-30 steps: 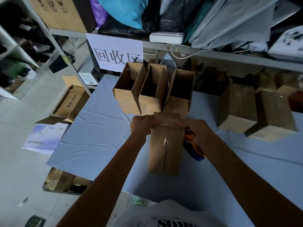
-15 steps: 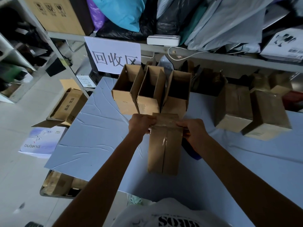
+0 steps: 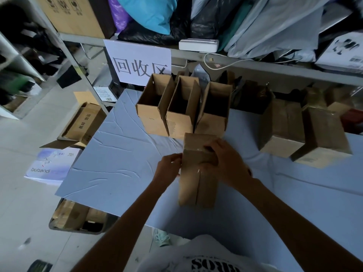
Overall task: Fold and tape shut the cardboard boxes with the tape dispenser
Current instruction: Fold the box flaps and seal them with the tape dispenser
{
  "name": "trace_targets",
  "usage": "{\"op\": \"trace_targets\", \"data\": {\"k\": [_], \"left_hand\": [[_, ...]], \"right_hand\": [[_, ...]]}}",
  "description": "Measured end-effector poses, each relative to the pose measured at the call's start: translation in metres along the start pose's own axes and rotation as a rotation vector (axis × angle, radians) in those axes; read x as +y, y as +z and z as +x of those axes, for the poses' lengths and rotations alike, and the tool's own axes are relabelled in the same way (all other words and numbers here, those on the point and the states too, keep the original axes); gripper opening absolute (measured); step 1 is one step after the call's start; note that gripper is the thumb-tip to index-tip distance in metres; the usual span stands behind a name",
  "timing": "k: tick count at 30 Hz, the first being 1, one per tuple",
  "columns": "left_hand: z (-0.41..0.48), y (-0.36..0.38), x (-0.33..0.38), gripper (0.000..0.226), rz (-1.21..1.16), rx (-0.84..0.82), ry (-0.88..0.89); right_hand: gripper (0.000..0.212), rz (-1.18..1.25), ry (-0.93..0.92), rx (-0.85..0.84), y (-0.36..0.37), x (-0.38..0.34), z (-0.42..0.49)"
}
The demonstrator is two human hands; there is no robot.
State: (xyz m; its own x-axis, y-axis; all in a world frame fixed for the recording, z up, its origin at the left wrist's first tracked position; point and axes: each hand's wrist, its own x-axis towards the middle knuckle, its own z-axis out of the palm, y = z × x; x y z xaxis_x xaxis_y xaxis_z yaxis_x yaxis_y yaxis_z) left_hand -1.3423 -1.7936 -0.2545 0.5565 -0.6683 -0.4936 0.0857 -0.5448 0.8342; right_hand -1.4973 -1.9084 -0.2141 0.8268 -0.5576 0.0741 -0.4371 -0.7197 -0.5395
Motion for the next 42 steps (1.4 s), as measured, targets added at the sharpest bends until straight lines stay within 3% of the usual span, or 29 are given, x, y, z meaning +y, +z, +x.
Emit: {"op": "trace_targets", "data": {"k": [6, 10, 13, 16, 18, 22, 24, 27, 29, 31, 33, 35, 39, 42], "left_hand": [[0.001, -0.014, 0.014, 0.035, -0.041, -0.085, -0.006], [-0.010, -0.040, 0.022, 0.045, -0.146, -0.045, 0.107], [-0.016, -0.057, 0.022, 0.046, -0.287, 0.057, 0.127], [-0.018, -0.062, 0.018, 0.054, -0.372, -0.061, 0.111], [-0.019, -0.061, 0.015, 0.070, -0.265, -0.133, 0.155], [-0.021, -0.063, 0.009, 0.118, -0.115, -0.199, 0.149], [-0.019, -0.066, 0.008, 0.112, -0.121, -0.213, 0.169], [-0.014, -0.059, 0.007, 0.060, -0.143, -0.114, 0.230], [-0.012, -0.052, 0.010, 0.037, -0.240, -0.021, 0.184], [-0.009, -0.049, 0.012, 0.035, -0.218, 0.006, 0.181], [-0.004, -0.049, 0.011, 0.040, -0.156, -0.026, 0.202], [0.001, -0.047, 0.011, 0.047, -0.131, -0.061, 0.201], [0.011, -0.038, 0.009, 0.046, -0.020, 0.015, 0.176], [0.019, -0.035, 0.004, 0.060, 0.035, -0.018, 0.121]], "right_hand": [[0.044, 0.027, 0.014, 0.226, -0.008, 0.003, -0.001], [0.052, 0.318, 0.335, 0.369, -0.015, 0.012, -0.003], [0.052, 0.513, 0.644, 0.290, -0.012, 0.023, 0.001], [0.053, 0.642, 0.823, 0.142, -0.005, 0.022, -0.003], [0.046, 0.560, 0.813, 0.121, 0.003, 0.014, -0.009], [0.029, 0.025, 0.548, 0.200, 0.018, 0.000, -0.026], [0.027, 0.070, 0.519, 0.311, 0.023, -0.003, -0.033], [0.021, 0.199, 0.417, 0.430, 0.035, -0.010, -0.042], [0.016, 0.464, 0.458, 0.412, 0.043, -0.015, -0.046], [0.019, 0.872, 0.650, 0.362, 0.045, -0.020, -0.045], [0.017, 1.067, 0.747, 0.296, 0.043, -0.017, -0.042], [0.005, 1.092, 0.712, 0.237, 0.041, -0.016, -0.039], [0.011, 1.114, 0.681, 0.182, 0.044, -0.007, -0.035], [0.009, 0.976, 0.707, 0.113, 0.045, -0.002, -0.031]]}}
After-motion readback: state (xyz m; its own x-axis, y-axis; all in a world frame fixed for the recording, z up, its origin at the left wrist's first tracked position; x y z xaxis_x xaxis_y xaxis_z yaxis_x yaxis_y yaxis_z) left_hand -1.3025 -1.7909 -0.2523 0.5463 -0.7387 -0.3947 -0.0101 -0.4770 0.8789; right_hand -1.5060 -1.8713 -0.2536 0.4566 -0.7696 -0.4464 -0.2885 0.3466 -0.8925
